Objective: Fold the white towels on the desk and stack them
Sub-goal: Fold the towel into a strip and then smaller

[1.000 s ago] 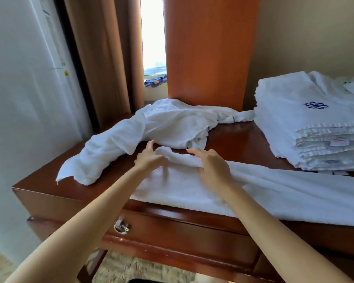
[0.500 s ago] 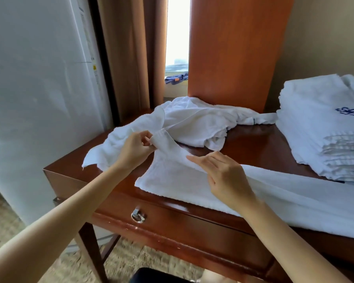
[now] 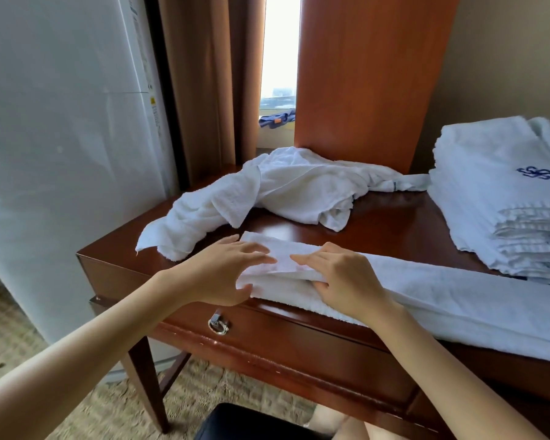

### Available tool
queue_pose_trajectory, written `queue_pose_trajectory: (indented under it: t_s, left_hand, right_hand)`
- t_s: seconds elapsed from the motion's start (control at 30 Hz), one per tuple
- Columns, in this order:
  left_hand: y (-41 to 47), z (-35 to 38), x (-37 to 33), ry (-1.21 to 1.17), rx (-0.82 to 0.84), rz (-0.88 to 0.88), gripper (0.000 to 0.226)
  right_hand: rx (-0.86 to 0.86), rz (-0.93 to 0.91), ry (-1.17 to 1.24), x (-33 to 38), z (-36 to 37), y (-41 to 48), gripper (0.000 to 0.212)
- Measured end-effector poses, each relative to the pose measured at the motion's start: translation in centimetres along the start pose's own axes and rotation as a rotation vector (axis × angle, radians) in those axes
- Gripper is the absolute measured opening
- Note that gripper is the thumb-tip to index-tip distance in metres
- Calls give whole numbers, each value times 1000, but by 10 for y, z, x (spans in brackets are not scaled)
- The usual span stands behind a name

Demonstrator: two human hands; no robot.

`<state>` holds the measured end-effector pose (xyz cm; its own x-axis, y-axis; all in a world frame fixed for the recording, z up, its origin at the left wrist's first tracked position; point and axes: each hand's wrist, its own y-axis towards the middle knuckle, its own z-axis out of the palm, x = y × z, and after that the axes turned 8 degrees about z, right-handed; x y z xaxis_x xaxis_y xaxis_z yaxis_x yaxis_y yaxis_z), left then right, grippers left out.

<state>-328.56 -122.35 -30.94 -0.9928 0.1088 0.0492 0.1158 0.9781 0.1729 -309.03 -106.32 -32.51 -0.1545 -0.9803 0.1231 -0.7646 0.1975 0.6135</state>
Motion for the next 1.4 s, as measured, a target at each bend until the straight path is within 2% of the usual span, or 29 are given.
queue_pose_trajectory:
  t_s: [0.17,0.33,0.4,0.47,0.53,0.63,0.8,0.87,0.93,1.03,1.07,1.13,1.2,1.3,1.4]
  left_hand:
    - [-7,5,-10,12,-175,-49,41]
    - [-18,16,-27,102,-465,-81,42]
    - [-18,20,-30,166,-512,-86,42]
    - [-19,19,-30,147,-469,-87,39]
    - [-20,15,-26,48,-348,-113,36]
    - [-22,10,-17,36,-215,-144,41]
    - [-8,3,-32,-154,-294,-143,60]
    - [5,6,-41,-219,-288,-155,56]
    - [21,13,-45,-245,-205,-170,49]
    - [40,27,-45,-202,46,-234,52]
    - [42,32,-43,-175,82,-246,53]
    - [44,36,-37,-160,87,-244,53]
    - [44,35,-29,-170,110,-258,53]
    - [52,23,-17,-234,163,-331,51]
    - [71,14,-27,-178,23,-379,41]
  right_hand:
    - [-83,35,-37,2,-7,-9,21]
    - [-238,-51,-55,-1,-12,-27,11]
    - [-250,-107,-66,-1,-12,-28,8]
    - [-178,-143,-71,0,-11,-29,7]
    - [-110,-144,-50,0,-9,-29,6]
    - [-92,-166,-39,0,-10,-29,4]
    - [-139,-225,-53,1,-10,-28,3]
    - [-123,-230,-44,1,-10,-29,1]
    - [-66,-214,-27,2,-10,-30,3]
    - [-10,-169,2,2,-14,-30,9]
    - [-5,-153,3,3,-15,-31,15]
    - [-18,-55,16,5,-17,-30,33]
    - [-28,184,27,5,-20,-24,49]
    - [60,467,-75,-10,-23,-3,40]
    - [278,550,-156,-23,-19,14,41]
